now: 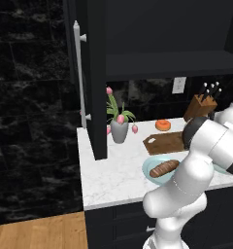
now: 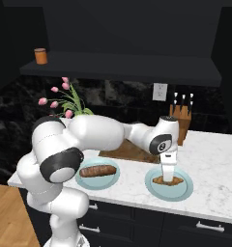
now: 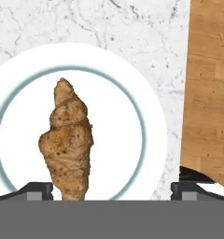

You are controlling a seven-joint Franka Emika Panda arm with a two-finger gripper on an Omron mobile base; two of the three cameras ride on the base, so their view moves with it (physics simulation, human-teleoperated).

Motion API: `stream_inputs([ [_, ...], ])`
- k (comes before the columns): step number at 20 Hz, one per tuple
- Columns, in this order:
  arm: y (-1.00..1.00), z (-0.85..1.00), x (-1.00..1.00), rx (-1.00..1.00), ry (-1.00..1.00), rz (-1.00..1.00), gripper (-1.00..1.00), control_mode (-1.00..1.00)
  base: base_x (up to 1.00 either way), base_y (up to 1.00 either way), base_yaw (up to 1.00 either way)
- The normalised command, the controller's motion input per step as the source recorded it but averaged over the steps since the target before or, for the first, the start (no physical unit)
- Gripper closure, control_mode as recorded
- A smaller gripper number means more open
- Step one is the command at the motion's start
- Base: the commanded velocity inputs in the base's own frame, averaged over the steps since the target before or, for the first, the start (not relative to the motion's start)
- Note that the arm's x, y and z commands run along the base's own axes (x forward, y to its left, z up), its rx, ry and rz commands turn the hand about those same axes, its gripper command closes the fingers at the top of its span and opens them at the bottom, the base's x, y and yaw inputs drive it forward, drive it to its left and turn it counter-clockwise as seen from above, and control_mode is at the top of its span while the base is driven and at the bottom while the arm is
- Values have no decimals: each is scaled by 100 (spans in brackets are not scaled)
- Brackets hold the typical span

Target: From the different types of pastries on the counter, select a croissant and place it on the cutting board. Then retrieve a jar of jam from the cabinet and place it alongside the croissant on the cutting board.

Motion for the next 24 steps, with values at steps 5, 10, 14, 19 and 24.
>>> stream_inputs([
  [5,-1,-26,2,0,0,0,-100,-100,0,0,0],
  [10,0,-21,7,0,0,0,-100,-100,0,0,0],
  [14,0,-20,6,0,0,0,-100,-100,0,0,0],
  [19,0,-14,13,0,0,0,-100,-100,0,0,0],
  [24,-1,-14,27,0,-3,0,-100,-100,0,0,0],
])
